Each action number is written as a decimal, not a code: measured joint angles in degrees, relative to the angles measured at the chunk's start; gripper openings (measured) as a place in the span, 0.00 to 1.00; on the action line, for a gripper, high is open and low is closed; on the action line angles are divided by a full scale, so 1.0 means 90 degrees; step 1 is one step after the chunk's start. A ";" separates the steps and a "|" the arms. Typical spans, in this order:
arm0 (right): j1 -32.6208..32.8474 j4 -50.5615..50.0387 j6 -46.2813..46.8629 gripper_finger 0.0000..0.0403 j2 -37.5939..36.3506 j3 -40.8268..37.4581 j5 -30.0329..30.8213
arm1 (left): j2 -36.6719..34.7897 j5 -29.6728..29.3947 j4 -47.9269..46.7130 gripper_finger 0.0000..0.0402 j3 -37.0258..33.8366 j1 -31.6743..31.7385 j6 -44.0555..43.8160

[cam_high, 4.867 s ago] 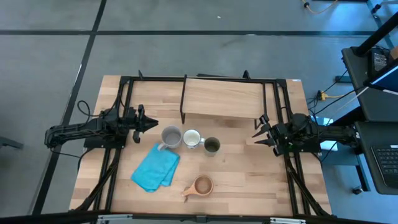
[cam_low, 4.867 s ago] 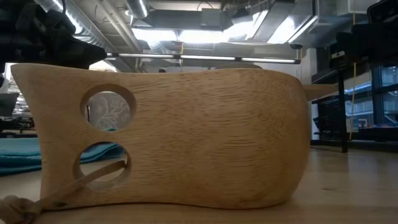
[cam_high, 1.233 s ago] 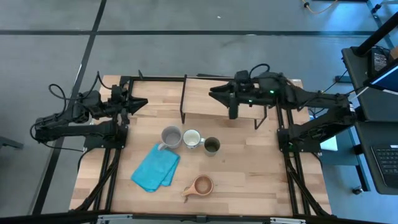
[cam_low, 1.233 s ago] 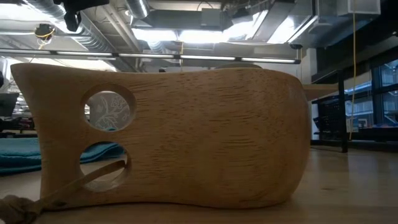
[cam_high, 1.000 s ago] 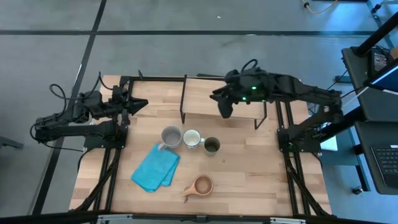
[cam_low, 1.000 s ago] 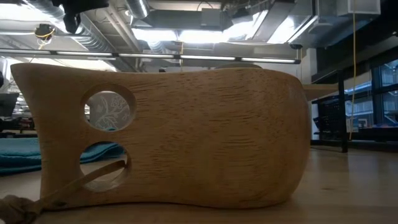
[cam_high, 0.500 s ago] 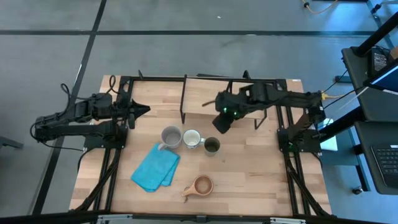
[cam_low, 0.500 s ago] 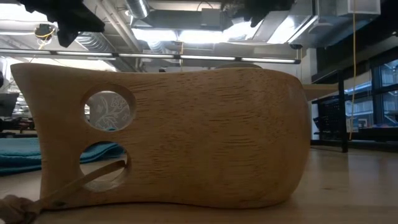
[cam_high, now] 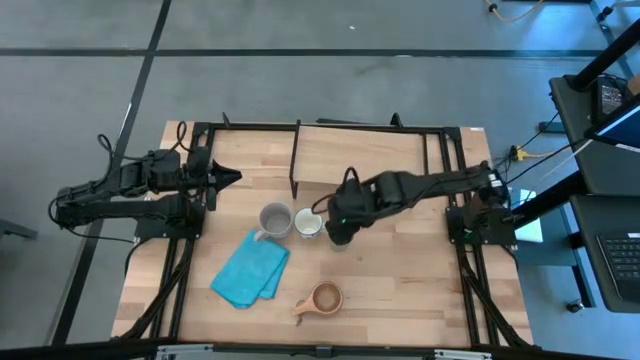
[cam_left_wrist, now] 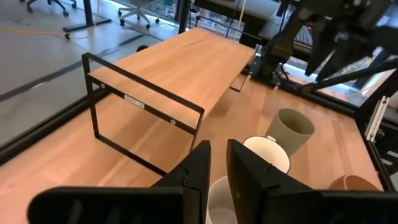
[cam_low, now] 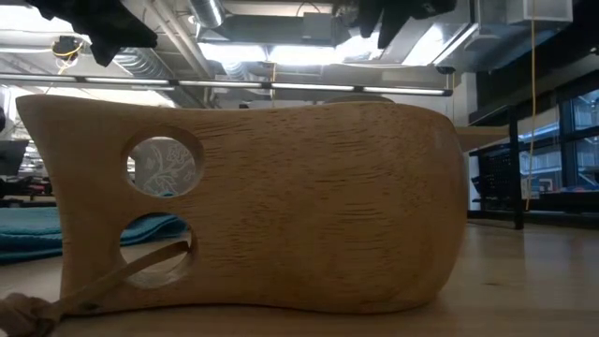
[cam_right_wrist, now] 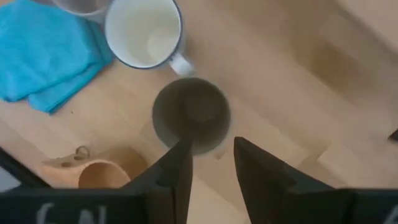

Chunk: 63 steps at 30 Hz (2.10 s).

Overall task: Stack small to large cups/mugs on shelf
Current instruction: Put the gray cup on the shelf

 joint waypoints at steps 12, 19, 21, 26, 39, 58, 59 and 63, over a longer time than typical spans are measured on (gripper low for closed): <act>0.0032 -0.0779 0.1307 0.30 0.0435 0.0000 0.0020 | 0.0000 0.0043 -0.0466 0.12 0.0000 0.0001 -0.0011; -0.0002 -0.0452 0.1258 0.30 0.0428 -0.0171 0.0076 | -0.0002 0.0046 -0.0589 0.12 0.0000 0.0002 0.0018; -0.0019 -0.0411 0.1258 0.30 0.0430 -0.0416 0.0048 | 0.0000 0.0044 -0.0589 0.12 0.0000 0.0000 0.0040; -0.0021 -0.0113 0.1125 0.30 0.0418 -0.0878 -0.0053 | 0.0000 0.0008 -0.0589 0.12 0.0000 0.0000 0.0185; -0.0135 0.0855 0.0938 0.30 0.0103 -0.1623 -0.0554 | -0.0002 -0.0194 -0.0589 0.12 0.0000 0.0002 0.0253; -0.0174 0.1300 0.0950 0.30 0.0183 -0.1841 -0.0456 | -0.0002 -0.0485 -0.0603 0.12 0.0000 0.0002 0.0350; -0.0180 0.1292 0.0950 0.30 0.0185 -0.1841 -0.0423 | -0.0001 -0.0487 -0.0603 0.12 0.0000 0.0002 0.0355; -0.0233 0.1295 0.0950 0.30 0.0185 -0.1841 -0.0362 | -0.0001 -0.0523 -0.0604 0.12 0.0000 0.0002 0.0355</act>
